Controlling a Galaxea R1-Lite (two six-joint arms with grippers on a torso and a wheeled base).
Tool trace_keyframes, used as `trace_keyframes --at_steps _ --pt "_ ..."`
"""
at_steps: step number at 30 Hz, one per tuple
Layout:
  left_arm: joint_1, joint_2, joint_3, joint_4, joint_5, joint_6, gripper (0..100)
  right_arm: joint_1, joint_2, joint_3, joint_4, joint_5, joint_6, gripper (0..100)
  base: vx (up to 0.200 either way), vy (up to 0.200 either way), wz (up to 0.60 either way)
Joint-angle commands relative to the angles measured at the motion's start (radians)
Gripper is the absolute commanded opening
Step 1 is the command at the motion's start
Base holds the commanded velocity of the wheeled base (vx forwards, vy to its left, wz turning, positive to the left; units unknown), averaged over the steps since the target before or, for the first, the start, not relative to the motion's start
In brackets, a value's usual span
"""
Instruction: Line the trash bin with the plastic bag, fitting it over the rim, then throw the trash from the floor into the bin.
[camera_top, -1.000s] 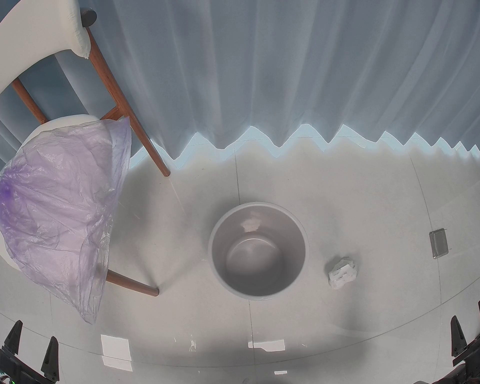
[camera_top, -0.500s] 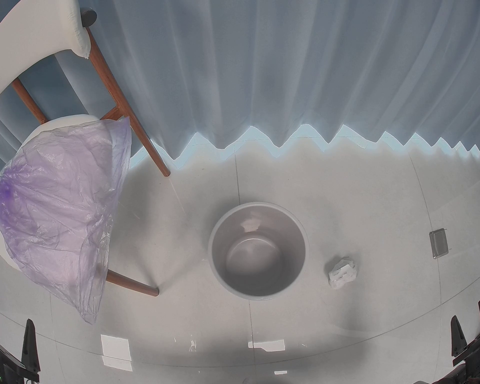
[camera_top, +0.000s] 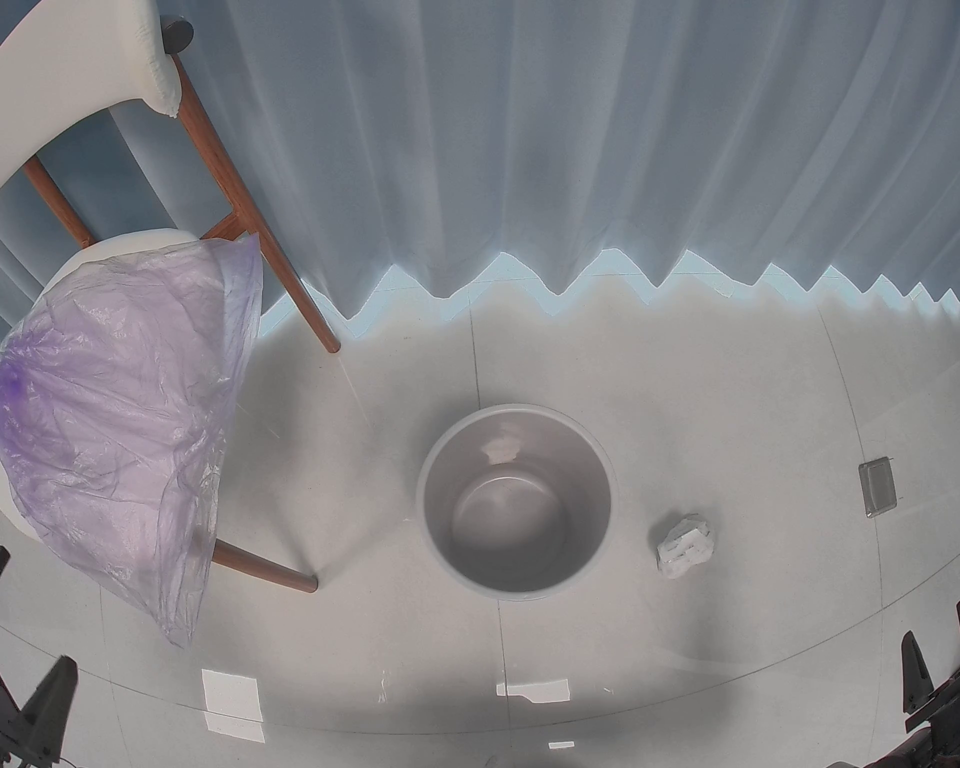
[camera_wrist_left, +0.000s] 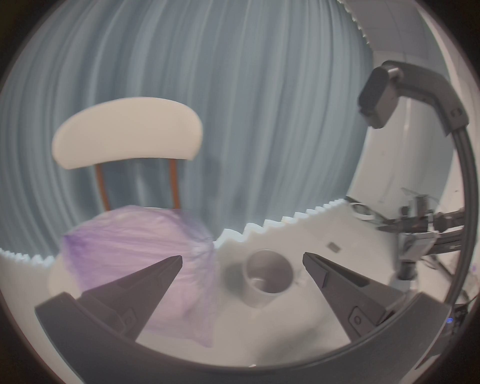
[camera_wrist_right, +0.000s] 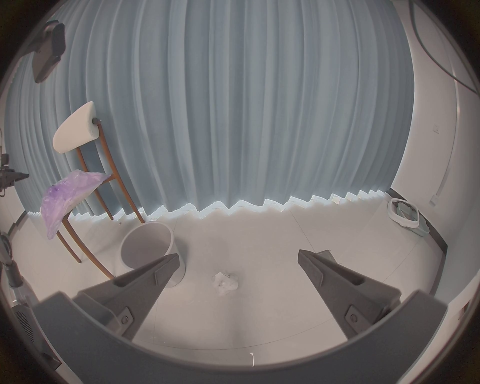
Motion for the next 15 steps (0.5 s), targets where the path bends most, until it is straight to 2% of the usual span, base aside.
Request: trace_keyframes --at_steps 1,6,12,15 --pt "-0.07 0.184 -0.071 0.006 -0.159 -0.005 100 0.0 -0.018 0.018 0.0 0.0 0.0 100 0.0 0.0 0.0" --pt "-0.103 0.284 -0.104 0.006 -0.272 0.006 100 0.0 -0.018 0.018 0.0 0.0 0.0 100 0.0 0.0 0.0" --pt "-0.185 0.425 -0.181 0.006 -0.28 0.053 100 0.002 -0.018 0.018 0.0 0.0 0.0 100 0.0 0.0 0.0" --pt "-0.258 0.535 -0.227 0.001 -0.278 0.178 100 0.002 -0.018 0.018 0.0 0.0 0.0 100 0.0 0.0 0.0"
